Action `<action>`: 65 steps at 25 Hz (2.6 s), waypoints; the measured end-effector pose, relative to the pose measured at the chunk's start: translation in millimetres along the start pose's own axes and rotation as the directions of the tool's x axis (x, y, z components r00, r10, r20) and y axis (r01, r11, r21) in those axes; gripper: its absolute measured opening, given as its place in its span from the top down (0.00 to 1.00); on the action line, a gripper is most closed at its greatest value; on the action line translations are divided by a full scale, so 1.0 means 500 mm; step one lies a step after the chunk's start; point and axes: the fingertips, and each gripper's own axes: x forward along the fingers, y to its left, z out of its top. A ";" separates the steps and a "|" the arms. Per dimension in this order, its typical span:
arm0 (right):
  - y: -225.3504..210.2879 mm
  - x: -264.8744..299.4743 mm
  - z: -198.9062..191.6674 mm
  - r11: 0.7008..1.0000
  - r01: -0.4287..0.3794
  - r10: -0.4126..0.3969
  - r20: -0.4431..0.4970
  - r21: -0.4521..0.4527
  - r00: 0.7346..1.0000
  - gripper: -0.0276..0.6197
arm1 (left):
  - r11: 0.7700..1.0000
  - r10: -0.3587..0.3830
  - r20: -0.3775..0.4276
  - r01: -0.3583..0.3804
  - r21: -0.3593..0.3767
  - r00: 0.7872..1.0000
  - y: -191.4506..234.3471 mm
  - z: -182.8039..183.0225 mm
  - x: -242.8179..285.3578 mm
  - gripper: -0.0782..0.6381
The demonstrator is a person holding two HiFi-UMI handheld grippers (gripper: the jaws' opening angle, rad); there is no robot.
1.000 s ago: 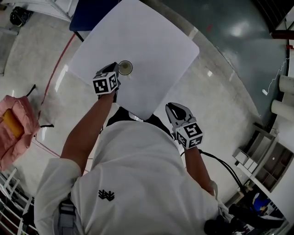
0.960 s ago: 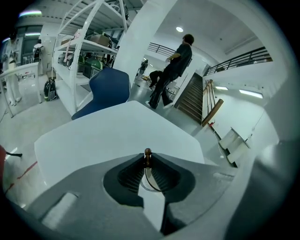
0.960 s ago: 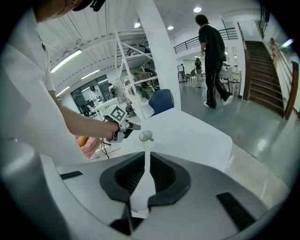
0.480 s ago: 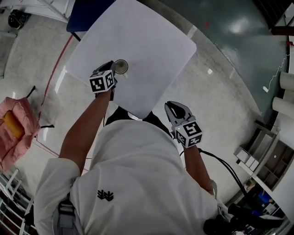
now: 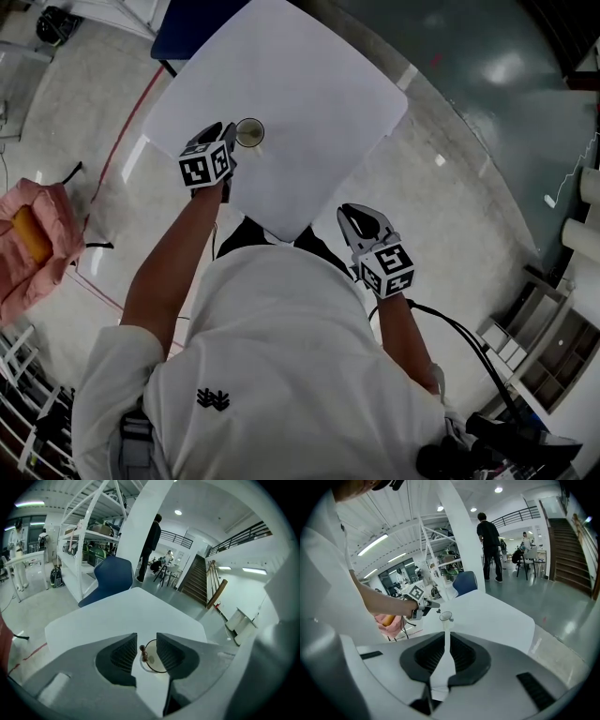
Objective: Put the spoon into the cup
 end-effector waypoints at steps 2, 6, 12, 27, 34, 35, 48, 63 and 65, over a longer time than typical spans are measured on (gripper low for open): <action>-0.005 -0.002 -0.002 1.000 -0.022 0.022 0.002 -0.011 1.000 0.89 | 1.000 0.020 0.018 -0.020 -0.005 1.000 0.001 0.004 -0.016 0.72; -0.011 -0.001 -0.001 0.997 -0.070 0.071 0.007 -0.043 0.997 0.89 | 0.998 0.063 0.057 -0.063 -0.008 0.996 0.004 0.009 -0.055 0.72; -0.028 -0.004 0.001 0.984 -0.148 0.150 0.017 -0.095 0.988 0.90 | 0.993 0.118 0.105 -0.117 -0.009 0.987 -0.016 0.006 -0.123 0.72; -0.030 -0.017 -0.048 0.915 -0.355 0.353 -0.047 -0.192 0.935 0.94 | 1.000 0.010 0.181 -0.010 -0.002 0.983 -0.229 -0.082 -0.356 0.87; 0.040 -0.044 -0.055 0.898 -0.355 0.353 -0.058 -0.260 0.934 0.94 | 0.981 -0.196 0.188 0.190 0.049 0.962 -0.341 -0.128 -0.447 0.88; 0.053 -0.046 -0.058 0.900 -0.347 0.344 -0.059 -0.264 0.937 0.94 | 0.976 -0.219 0.189 0.211 0.060 0.957 -0.352 -0.137 -0.466 0.88; 0.368 -0.117 -0.165 0.873 -0.345 0.350 -0.049 -0.344 0.936 0.94 | 0.929 -0.341 0.117 0.316 0.191 0.933 -0.367 -0.401 -0.778 0.88; 0.549 -0.205 -0.316 0.864 -0.346 0.345 -0.069 -0.366 0.936 0.94 | 0.911 -0.399 0.141 0.374 0.173 0.906 -0.363 -0.544 -0.904 0.88; 0.558 -0.210 -0.316 0.865 -0.338 0.340 -0.061 -0.372 0.938 0.94 | 0.905 -0.412 0.136 0.387 0.178 0.901 -0.369 -0.554 -0.909 0.88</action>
